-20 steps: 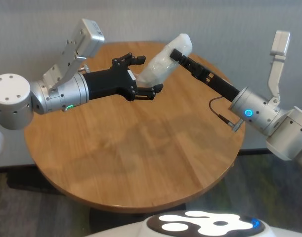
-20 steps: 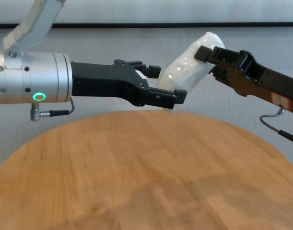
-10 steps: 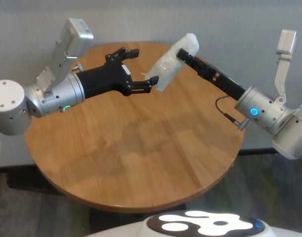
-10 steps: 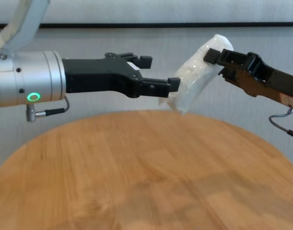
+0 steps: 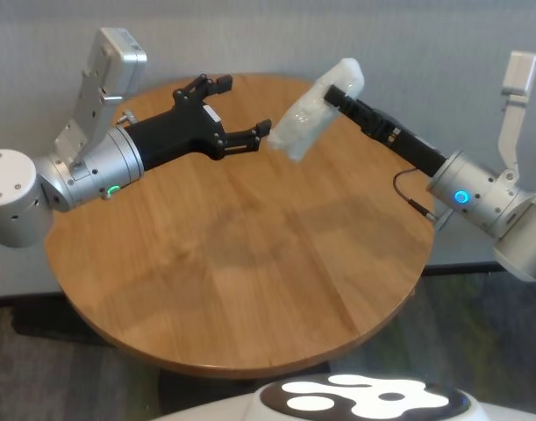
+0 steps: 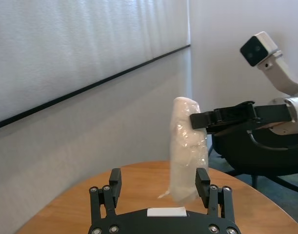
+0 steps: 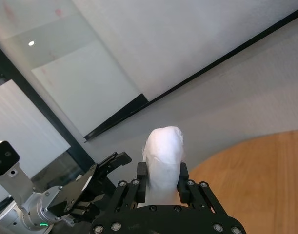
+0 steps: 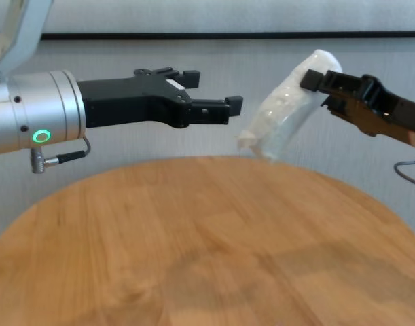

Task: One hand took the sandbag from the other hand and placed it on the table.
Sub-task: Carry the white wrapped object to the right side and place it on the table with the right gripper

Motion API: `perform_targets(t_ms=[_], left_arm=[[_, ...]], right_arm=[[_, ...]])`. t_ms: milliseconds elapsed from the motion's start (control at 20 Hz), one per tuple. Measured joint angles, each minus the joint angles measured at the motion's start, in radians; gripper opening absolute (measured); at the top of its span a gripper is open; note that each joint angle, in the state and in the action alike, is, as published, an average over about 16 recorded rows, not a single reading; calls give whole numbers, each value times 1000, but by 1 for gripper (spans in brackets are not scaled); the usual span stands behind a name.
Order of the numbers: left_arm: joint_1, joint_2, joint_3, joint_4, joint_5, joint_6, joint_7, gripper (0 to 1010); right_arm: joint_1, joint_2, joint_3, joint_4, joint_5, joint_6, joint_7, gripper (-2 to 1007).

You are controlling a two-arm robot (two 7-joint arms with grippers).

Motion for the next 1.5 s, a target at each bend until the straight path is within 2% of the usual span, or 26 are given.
perform_targets(t_ms=[200,500,800,1000,1250,1500], left_arm=[[14,-2,-13,-18,14,23,44,1002],[38,-8,-35,-57,54,84,128,1002],[56,-16,-55,-88,89,136,185,1002],[65,-20,-65,-101,104,158,208,1002],[69,-24,-71,-105,108,164,214,1002],[69,-24,-70,-104,108,162,214,1002]], right_arm=[[-4,13,6,-5,-7,-1,-1,358],[-14,40,18,-19,-18,-1,-5,358],[-30,74,32,-39,-29,2,-11,358],[-39,103,35,-54,-46,9,-20,358],[-37,140,21,-70,-87,35,-35,358],[-21,170,-10,-76,-146,77,-57,358]])
